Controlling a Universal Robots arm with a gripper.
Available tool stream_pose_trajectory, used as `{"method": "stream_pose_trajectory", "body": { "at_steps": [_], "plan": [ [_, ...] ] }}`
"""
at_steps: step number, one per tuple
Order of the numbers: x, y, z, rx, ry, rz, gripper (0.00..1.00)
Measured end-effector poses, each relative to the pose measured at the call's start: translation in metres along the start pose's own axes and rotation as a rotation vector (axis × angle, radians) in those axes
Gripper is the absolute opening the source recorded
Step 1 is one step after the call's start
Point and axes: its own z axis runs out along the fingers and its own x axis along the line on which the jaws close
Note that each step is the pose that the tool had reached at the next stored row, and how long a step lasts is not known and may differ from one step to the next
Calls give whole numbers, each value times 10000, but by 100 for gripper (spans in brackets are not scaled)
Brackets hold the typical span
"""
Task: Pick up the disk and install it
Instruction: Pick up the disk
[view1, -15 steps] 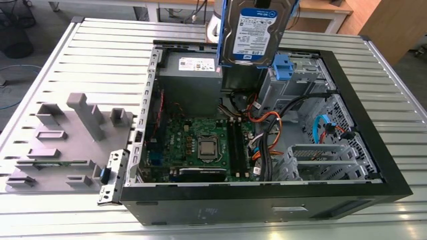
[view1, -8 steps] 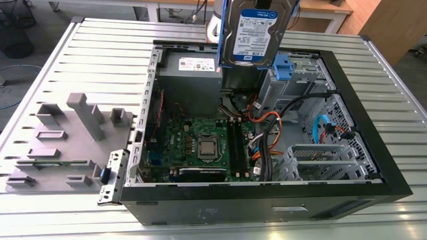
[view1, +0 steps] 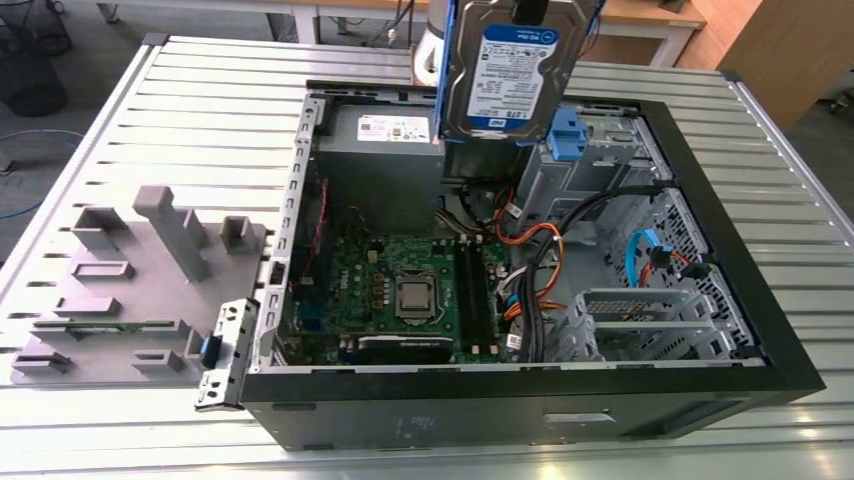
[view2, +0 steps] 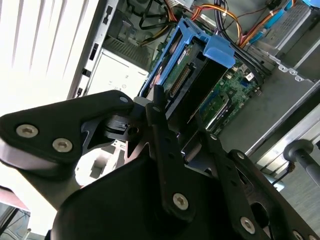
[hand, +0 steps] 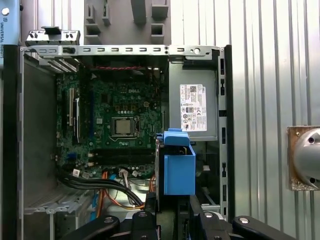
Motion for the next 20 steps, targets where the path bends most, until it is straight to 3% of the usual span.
{"method": "stream_pose_trajectory", "body": {
  "at_steps": [8,20],
  "plan": [
    [170,-6,-6,1,0,0,35],
    [575,-20,-20,1,-1,0,35]
  ]
}}
